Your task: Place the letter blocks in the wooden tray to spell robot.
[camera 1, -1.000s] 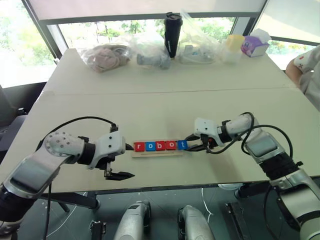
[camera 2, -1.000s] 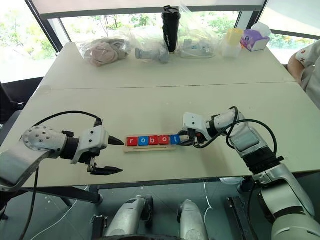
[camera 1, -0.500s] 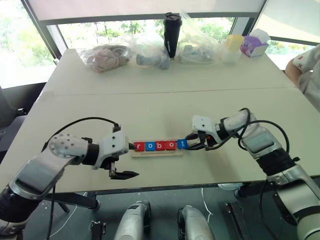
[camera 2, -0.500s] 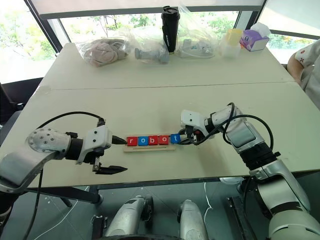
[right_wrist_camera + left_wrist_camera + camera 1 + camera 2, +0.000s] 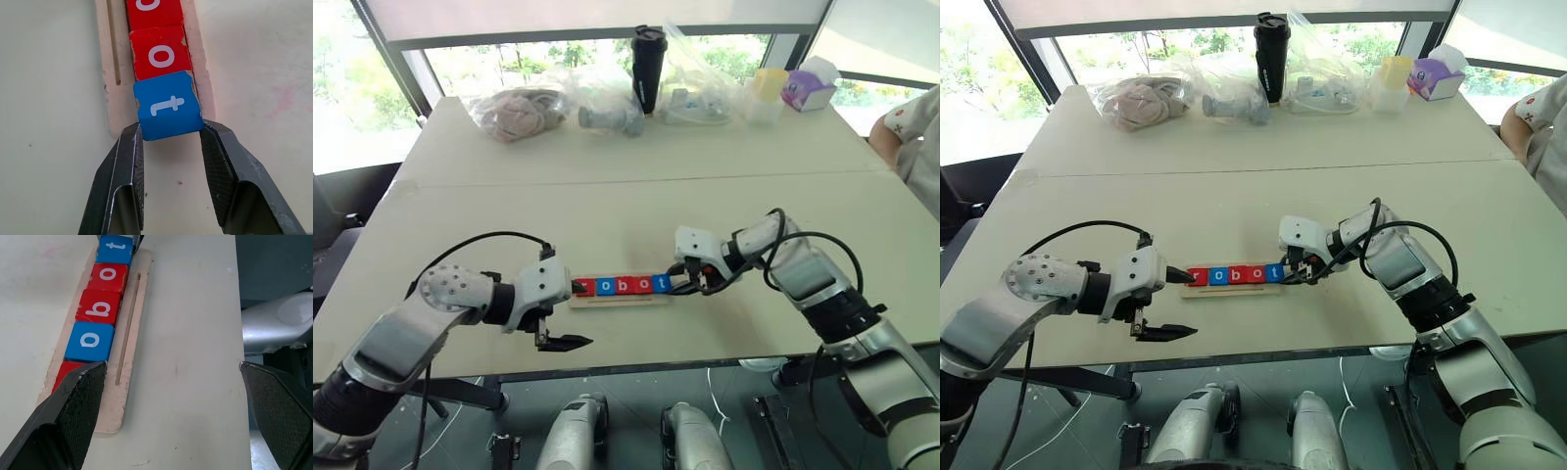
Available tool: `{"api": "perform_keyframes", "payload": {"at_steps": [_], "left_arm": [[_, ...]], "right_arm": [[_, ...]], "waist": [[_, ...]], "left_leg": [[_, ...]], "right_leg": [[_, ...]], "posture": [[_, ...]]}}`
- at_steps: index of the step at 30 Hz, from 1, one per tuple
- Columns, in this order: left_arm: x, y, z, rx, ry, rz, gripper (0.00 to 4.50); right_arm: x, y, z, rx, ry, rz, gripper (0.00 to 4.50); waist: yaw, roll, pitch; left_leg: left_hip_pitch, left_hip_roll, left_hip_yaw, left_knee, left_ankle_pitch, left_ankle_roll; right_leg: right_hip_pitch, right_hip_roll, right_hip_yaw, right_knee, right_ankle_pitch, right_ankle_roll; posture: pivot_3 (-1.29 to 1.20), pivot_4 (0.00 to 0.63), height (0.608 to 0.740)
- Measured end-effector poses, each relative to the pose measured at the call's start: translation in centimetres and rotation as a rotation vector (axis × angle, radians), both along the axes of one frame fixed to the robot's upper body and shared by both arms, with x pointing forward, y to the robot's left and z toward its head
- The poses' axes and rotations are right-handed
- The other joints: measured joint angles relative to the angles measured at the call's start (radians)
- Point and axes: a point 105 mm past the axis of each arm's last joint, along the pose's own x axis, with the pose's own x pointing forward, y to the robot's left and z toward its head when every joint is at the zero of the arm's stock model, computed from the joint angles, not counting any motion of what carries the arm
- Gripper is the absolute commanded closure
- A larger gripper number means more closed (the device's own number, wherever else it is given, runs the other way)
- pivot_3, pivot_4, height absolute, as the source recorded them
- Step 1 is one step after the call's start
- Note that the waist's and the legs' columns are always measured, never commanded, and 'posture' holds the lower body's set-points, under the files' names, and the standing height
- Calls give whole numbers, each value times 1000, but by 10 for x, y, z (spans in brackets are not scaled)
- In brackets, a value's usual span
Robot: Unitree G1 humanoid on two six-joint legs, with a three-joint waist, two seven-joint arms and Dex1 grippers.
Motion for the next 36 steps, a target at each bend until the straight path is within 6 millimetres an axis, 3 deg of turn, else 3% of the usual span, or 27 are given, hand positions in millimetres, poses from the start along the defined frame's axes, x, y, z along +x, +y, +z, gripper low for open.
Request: {"api": "perform_keyframes", "payload": {"at_steps": [15,21,25,36], "left_arm": [[4,-5,-1,-6,-5,-4,0],[5,-5,-1,3,-24,-6,0],[6,-4,-1,4,-24,-6,0],[7,-1,-4,5,-11,0,0]], "right_arm": [[1,15,0,29,-9,-38,3407],[1,15,0,33,-10,-46,503],[2,19,2,54,-20,-56,503],[-2,23,39,184,-67,-75,503]], "waist": [[-14,0,0],[-14,0,0],[-12,0,0],[-13,0,0]], "left_leg": [[0,0,0,0,0,0],[0,0,1,0,0,0],[-1,0,1,0,0,0],[-1,0,1,-1,0,0]], "right_leg": [[1,0,0,0,0,0],[0,0,0,1,0,1],[0,-1,0,1,1,0],[0,-1,0,1,1,1]], "posture": [[0,150,740],[0,150,740],[0,150,740],[0,150,740]]}}
